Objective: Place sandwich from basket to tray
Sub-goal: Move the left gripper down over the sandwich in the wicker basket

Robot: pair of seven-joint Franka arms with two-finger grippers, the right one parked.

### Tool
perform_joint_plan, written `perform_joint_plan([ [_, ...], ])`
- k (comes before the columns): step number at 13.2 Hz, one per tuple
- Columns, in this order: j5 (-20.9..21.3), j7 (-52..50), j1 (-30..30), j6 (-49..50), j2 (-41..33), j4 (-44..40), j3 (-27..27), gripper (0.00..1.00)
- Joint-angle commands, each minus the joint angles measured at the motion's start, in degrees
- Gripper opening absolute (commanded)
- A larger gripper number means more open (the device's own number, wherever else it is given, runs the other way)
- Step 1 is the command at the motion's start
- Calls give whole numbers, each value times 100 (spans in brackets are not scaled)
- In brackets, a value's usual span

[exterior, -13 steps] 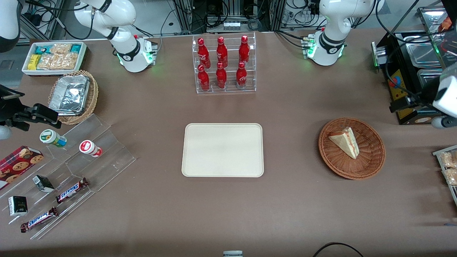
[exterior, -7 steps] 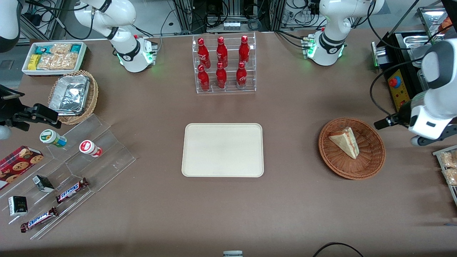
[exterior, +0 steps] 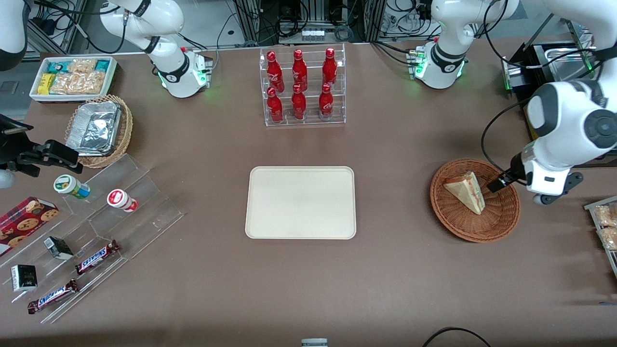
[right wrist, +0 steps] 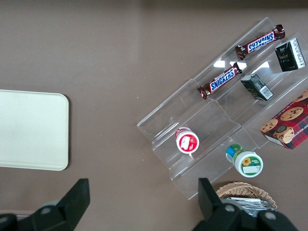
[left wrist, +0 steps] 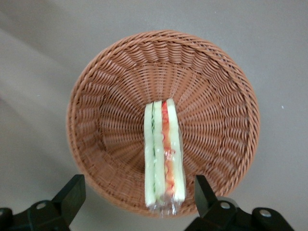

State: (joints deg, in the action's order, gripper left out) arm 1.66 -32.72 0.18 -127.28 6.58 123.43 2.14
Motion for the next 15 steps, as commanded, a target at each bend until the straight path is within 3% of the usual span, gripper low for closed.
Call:
perform_joint_plan([
  [1, -43, -287, -53, -578, 263, 287, 6, 100],
  [12, -227, -578, -237, -1773, 1249, 471, -21, 100],
  [14, -227, -762, -246, -1774, 1354, 471, -21, 92],
  [15, -227, -806, -246, -1774, 1407, 463, -21, 80],
])
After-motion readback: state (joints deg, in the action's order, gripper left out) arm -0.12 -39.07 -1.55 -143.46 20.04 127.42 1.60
